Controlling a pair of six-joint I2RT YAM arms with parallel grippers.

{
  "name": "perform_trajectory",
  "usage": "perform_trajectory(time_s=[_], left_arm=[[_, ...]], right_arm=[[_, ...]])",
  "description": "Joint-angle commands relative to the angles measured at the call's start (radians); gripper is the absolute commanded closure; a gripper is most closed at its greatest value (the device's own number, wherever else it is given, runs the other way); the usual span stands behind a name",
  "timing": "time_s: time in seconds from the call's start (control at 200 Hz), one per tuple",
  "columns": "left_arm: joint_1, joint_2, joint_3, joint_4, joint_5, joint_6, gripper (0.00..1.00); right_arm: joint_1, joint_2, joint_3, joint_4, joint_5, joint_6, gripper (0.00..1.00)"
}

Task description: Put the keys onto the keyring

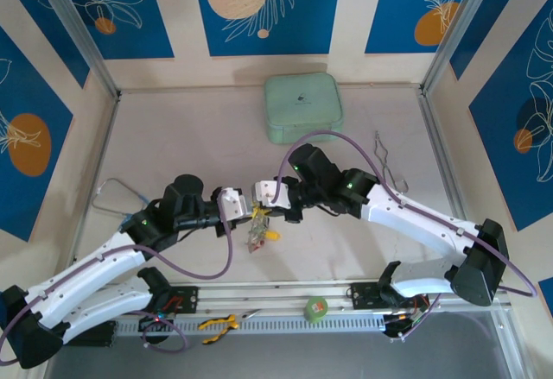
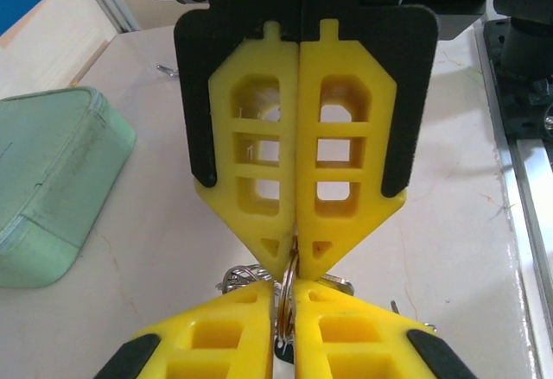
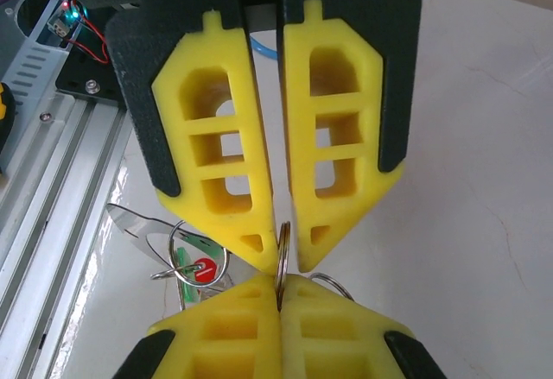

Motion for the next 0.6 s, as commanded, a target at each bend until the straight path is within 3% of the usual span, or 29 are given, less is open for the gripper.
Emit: perform_trajectory(time_s=[0.0, 0.06, 0.19, 0.25, 0.595], left_arm=[[-0.002, 0.004, 0.027, -0.001, 0.008, 0.010, 0.97], [-0.002, -0.002, 0.019, 0.006, 0.010, 0.009, 1.00], [-0.001, -0.039, -0.022, 0.063, 0.010, -0.019, 1.00], [-0.001, -0.060, -0.055, 0.118, 0.007, -0.048, 1.00], [-0.001, -0.139, -0.237, 0.432, 0.032, -0.215, 1.00]], right_arm=[[0.013, -0.055, -0.010, 0.101, -0.118, 0.047, 1.00], [0.008, -0.075, -0.039, 0.141, -0.125, 0.073, 0.99], [-0.050, -0.135, -0.132, 0.243, -0.170, 0.160, 0.76], [-0.087, -0.168, -0.192, 0.313, -0.212, 0.210, 0.71], [-0.108, -0.170, -0.308, 0.411, -0.205, 0.295, 0.69]])
